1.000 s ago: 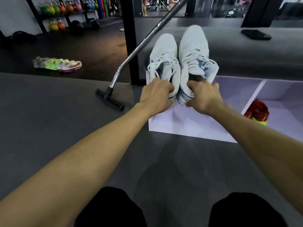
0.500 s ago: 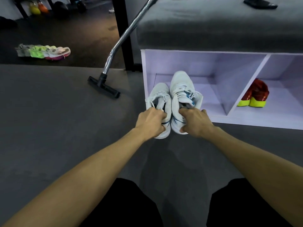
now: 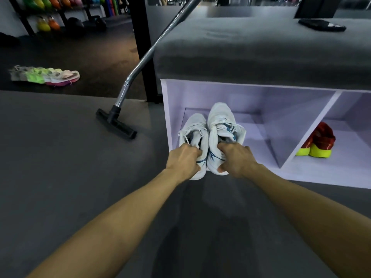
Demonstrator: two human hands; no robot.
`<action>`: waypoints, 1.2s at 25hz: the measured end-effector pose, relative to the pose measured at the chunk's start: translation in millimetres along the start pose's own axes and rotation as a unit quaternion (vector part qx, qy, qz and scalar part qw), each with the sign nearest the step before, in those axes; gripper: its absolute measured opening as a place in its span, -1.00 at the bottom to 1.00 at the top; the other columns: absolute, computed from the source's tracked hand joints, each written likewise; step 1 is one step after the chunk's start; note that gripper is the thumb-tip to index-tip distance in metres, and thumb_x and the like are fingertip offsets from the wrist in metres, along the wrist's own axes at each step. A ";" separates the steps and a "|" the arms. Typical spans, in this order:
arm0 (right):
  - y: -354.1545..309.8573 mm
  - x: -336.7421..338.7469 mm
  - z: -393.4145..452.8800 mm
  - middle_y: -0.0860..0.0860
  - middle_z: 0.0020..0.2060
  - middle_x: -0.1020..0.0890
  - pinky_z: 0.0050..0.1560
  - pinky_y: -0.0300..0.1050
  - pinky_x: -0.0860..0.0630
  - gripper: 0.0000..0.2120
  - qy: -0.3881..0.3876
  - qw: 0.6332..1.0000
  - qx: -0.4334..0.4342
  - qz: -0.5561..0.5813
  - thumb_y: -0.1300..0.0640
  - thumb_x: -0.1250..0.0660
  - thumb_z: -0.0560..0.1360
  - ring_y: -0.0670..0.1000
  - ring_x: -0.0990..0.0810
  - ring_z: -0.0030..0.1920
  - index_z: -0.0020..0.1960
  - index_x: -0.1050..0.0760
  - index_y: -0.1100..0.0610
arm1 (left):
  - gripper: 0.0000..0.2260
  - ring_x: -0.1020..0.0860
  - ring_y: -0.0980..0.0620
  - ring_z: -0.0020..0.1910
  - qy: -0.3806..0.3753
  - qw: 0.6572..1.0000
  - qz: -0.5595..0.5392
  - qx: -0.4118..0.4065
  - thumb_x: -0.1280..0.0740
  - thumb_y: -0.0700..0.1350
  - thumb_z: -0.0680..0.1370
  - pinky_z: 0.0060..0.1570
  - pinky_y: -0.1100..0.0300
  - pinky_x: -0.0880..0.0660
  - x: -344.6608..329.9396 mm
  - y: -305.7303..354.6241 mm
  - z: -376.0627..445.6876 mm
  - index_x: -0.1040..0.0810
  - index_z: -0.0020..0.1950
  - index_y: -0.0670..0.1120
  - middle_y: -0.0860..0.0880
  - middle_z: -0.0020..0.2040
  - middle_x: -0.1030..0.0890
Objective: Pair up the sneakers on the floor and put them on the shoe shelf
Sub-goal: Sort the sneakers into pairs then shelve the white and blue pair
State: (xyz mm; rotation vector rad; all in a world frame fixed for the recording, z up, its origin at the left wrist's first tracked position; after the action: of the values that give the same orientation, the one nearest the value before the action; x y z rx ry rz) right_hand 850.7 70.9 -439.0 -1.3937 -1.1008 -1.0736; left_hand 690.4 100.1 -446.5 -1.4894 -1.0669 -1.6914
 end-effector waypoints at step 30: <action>72.7 -99.5 280.6 0.12 0.25 -0.53 0.23 -0.05 -0.45 -0.34 -0.079 0.996 0.018 0.034 0.14 -0.57 0.29 0.15 -0.50 0.24 0.33 -0.42 0.20 | -0.52 -0.43 -0.06 0.35 -0.042 0.999 -0.007 0.020 -0.42 -0.12 0.53 0.29 0.11 -0.40 -119.4 -78.1 271.9 -0.41 0.44 -0.02 -0.03 0.38 -0.47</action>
State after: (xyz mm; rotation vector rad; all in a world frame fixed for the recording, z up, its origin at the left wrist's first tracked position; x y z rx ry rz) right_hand 917.9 337.8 -573.8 -1.4974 -1.1717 -0.9022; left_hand 768.9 370.6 -568.8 -1.5415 -1.1512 -1.6212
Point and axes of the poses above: each hand's wrist, its own z-axis towards the middle knuckle, its own x-axis out of the back of the hand, y = z × x, the point moved 1 cm from there along z, towards the middle knuckle
